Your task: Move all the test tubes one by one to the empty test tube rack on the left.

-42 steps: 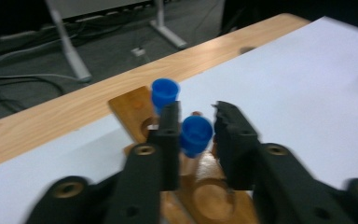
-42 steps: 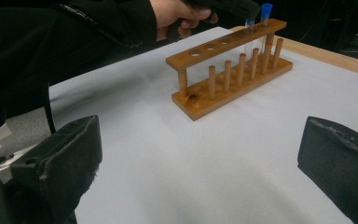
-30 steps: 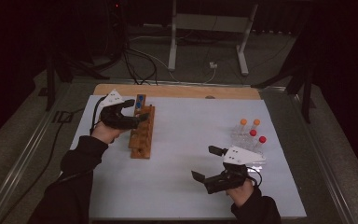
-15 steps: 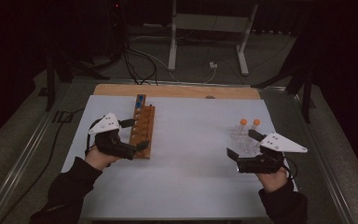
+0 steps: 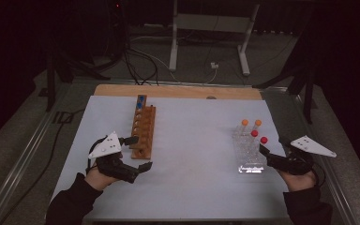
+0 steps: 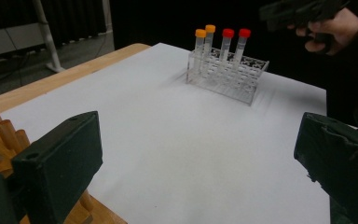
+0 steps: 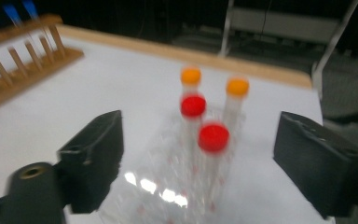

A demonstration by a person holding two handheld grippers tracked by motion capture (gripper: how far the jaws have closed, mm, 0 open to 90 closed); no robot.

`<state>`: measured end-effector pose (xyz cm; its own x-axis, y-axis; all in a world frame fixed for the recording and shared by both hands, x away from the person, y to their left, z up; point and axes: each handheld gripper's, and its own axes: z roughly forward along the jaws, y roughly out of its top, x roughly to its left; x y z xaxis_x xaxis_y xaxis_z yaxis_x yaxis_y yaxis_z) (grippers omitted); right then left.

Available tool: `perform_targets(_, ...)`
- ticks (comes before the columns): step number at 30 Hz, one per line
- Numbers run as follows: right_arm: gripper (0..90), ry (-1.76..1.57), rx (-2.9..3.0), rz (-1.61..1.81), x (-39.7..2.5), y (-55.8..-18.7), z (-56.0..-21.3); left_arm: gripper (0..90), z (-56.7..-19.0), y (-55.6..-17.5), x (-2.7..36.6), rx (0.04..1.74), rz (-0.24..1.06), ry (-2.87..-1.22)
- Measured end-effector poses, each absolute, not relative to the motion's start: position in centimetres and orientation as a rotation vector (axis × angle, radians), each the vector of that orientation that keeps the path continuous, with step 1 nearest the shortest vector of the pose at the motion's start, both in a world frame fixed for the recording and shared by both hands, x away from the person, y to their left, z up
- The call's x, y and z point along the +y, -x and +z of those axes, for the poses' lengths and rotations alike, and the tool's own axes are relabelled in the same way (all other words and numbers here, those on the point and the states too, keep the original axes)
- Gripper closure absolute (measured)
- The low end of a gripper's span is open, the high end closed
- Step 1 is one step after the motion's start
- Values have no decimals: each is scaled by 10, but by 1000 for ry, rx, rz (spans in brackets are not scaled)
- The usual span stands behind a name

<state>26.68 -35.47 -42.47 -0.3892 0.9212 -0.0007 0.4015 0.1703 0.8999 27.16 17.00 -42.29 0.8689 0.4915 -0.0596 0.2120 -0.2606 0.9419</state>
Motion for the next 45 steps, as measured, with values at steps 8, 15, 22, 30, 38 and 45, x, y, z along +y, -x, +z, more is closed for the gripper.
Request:
perform_targets(8,463,-1336,1952,1126,-364,-284,-453,20,-432,-272,169,544,274,-1866)
perform_targets(15,621,-1332,1994,1077,-360,-293,-463,20,-434,-271,170,547,272,-1858)
perform_targets(22,738,-1319,1992,1065,-357,-297,-464,20,-435,-272,171,549,270,-1861)
perform_targets(30,748,-1274,1960,1089,-356,-293,-451,20,-435,-272,171,552,270,-1861)
perform_targets(38,749,-1182,1896,1108,-352,-278,-422,20,-433,-273,172,552,267,-1857)
perform_targets(45,749,-1100,1884,1155,-341,-265,-400,20,-430,-273,169,546,252,-1850)
